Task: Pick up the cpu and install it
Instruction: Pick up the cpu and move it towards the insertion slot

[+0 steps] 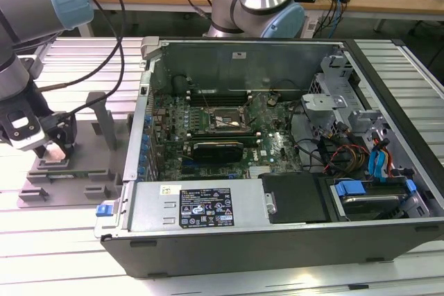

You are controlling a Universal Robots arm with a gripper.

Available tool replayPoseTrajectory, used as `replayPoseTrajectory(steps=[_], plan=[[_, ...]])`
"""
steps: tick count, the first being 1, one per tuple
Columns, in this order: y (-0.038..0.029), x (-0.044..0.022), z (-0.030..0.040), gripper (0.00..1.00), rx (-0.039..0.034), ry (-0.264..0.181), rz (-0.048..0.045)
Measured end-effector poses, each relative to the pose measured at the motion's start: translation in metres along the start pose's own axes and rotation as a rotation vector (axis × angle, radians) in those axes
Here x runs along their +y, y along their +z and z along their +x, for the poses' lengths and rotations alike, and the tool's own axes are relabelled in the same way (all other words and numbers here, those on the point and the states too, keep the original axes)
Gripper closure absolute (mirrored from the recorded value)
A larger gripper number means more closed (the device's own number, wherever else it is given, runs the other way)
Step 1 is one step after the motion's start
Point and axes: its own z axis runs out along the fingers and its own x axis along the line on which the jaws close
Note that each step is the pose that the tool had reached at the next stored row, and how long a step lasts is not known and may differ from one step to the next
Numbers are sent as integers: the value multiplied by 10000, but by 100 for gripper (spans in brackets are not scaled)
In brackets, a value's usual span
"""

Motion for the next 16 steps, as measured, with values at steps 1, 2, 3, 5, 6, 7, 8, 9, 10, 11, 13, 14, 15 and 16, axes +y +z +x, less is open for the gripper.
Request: replayPoseTrajectory(steps=[1, 2, 3, 5, 6, 7, 8, 9, 10, 11, 13, 14, 15, 16], plan=[[-15, 0, 0, 45, 1, 0, 0], [-25, 0, -1, 45, 0, 0, 0], [-35, 0, -1, 45, 0, 0, 0], [-75, 1, -2, 45, 1, 0, 1], [-93, 1, -3, 45, 1, 0, 1], [-108, 1, -4, 45, 1, 0, 1], [-121, 1, -4, 45, 1, 0, 1], [-128, 1, -5, 45, 1, 0, 1], [-128, 1, -5, 45, -1, 0, 0], [-128, 1, -5, 45, -2, 0, -1], [-129, 1, -5, 45, 1, 0, 0], [-129, 1, -5, 45, 1, 0, 0], [-129, 1, -5, 45, 1, 0, 0], [-130, 1, -5, 45, 0, 0, 1]])
